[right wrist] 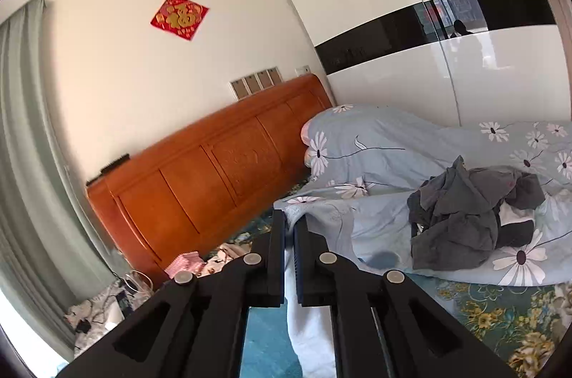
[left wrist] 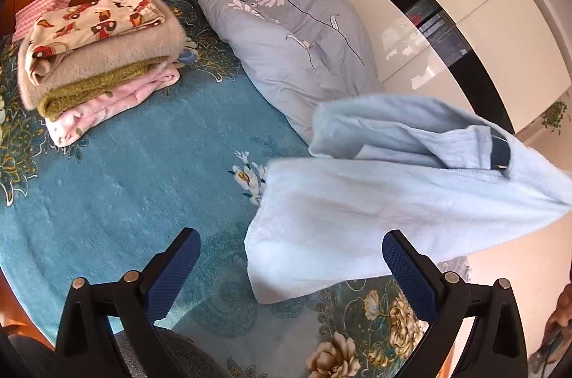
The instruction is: Fold clothes
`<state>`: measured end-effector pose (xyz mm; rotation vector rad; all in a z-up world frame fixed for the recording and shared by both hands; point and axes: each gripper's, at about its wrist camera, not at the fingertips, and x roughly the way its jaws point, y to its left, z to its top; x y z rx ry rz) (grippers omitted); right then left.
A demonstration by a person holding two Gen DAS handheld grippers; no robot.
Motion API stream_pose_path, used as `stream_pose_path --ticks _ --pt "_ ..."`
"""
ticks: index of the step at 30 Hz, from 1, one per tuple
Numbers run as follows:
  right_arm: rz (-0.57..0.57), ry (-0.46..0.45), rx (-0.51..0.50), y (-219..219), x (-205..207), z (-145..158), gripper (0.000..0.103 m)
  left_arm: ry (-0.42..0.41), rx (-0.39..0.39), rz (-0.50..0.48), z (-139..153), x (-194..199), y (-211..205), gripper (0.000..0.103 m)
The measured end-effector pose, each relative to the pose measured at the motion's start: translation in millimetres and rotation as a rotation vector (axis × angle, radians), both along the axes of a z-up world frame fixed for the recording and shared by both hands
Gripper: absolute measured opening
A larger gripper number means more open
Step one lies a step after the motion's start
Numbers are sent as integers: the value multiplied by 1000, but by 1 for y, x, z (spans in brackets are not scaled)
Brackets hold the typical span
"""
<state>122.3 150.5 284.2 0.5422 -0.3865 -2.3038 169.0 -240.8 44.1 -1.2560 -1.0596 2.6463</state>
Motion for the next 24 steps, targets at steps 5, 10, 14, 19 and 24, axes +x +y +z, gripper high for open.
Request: stream_pose_path --ticks 5,10,14,19,24 --pt "-135 -217 94 96 -1 -111 4 -105 2 -151 -40 -30 71 103" --pt "-392 -599 151 193 5 -255 4 -287 27 -277 -107 -46 141 103" --pt "-497 -768 157 243 20 -321 4 -383 40 -270 -142 -50 158 102" --pt "-525 -841 166 254 11 -347 4 -451 97 -197 -172 -62 153 102" --pt "-477 -842 231 231 -2 -358 6 -514 238 -110 -195 -72 144 100"
